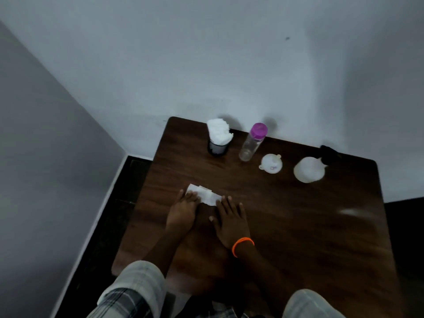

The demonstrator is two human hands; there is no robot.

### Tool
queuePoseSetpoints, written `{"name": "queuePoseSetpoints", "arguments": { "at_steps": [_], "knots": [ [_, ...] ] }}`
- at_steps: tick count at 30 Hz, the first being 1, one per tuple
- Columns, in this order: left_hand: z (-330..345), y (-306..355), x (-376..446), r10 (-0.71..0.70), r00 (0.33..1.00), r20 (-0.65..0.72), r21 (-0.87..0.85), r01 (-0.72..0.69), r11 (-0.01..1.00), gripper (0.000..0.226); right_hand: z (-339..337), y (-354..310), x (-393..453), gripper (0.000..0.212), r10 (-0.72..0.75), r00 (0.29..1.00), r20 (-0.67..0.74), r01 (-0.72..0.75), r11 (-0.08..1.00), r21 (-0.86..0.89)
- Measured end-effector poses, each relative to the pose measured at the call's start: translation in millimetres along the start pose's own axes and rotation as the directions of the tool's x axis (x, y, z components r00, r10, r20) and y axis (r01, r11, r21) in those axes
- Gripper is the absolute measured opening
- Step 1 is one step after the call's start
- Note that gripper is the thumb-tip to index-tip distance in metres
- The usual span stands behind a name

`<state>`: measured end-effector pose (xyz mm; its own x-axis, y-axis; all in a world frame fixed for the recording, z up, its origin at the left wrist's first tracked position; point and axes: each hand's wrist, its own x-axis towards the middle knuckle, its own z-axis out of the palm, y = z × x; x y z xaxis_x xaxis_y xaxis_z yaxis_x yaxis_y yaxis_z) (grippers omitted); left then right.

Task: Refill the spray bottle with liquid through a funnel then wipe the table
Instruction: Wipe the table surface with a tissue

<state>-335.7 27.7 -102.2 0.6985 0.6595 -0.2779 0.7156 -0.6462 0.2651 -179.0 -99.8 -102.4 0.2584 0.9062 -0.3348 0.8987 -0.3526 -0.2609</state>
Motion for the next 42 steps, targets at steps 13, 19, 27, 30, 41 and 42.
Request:
{"name": "queuePoseSetpoints", "arguments": {
  "at_steps": [13,19,27,30,41,42],
  "knots": [
    [18.9,-34.1,-111.6,-0.335,0.936,-0.107,-0.364,0.277,0.889,0.051,2.6,-87.8,22.4,0.041,-0.11,0.994,0.02,0.097,0.937,0.335],
    [-8.5,-17.2,-89.4,-0.598,0.793,-0.113,-0.699,0.365,0.616,0.044,0.2,-114.2,39.7,0.055,-0.006,0.992,0.128,-0.053,0.888,0.456],
    [-19.8,-1.6,-66.1,-0.64,0.761,0.107,-0.752,0.483,0.449,0.028,11.3,-120.2,47.4,0.027,0.043,0.96,0.275,-0.226,0.695,0.683],
    [-14.2,-0.9,-66.8,-0.63,0.736,0.248,-0.835,0.492,0.246,0.034,19.7,-107.6,47.5,0.032,0.067,0.935,0.349,-0.323,0.569,0.756],
    [-16.2,58.1,-15.1,-0.472,0.817,0.331,-0.897,0.428,0.112,0.017,-34.5,-2.1,11.1,0.037,0.198,0.922,0.333,-0.371,0.203,0.906],
    [-22.1,70.6,-9.6,-0.447,0.818,0.362,-0.89,0.445,0.093,0.014,-40.5,9.6,4.4,0.034,0.228,0.923,0.31,-0.355,0.194,0.914]
  ]
}}
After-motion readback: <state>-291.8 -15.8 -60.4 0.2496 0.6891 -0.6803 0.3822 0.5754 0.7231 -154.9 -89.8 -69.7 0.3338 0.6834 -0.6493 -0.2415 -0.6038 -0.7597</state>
